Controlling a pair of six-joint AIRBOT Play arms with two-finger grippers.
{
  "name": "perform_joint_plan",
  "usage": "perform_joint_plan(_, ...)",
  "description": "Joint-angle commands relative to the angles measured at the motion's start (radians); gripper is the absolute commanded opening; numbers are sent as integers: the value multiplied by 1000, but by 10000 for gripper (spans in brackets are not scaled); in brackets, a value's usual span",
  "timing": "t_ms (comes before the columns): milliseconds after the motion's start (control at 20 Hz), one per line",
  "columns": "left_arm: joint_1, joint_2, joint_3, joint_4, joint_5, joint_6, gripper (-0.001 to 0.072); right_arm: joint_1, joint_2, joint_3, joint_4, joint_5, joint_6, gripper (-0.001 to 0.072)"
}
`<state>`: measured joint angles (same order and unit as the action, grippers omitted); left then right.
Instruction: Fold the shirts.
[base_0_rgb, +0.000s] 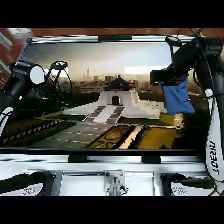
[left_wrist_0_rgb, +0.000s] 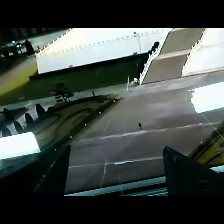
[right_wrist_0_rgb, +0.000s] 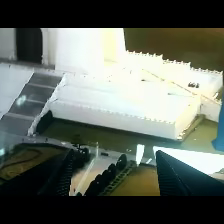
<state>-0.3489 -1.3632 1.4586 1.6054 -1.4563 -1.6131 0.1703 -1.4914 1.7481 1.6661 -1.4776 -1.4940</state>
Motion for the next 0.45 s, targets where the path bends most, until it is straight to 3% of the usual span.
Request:
perform_joint_plan(0,-5,-8,1,18,-15,-8,673,13,-3,1,1,-10,-10,626)
perform_joint_plan(400,-5,-8,1,18,-22,-8,673,13,-3,1,0,-7,-10,627)
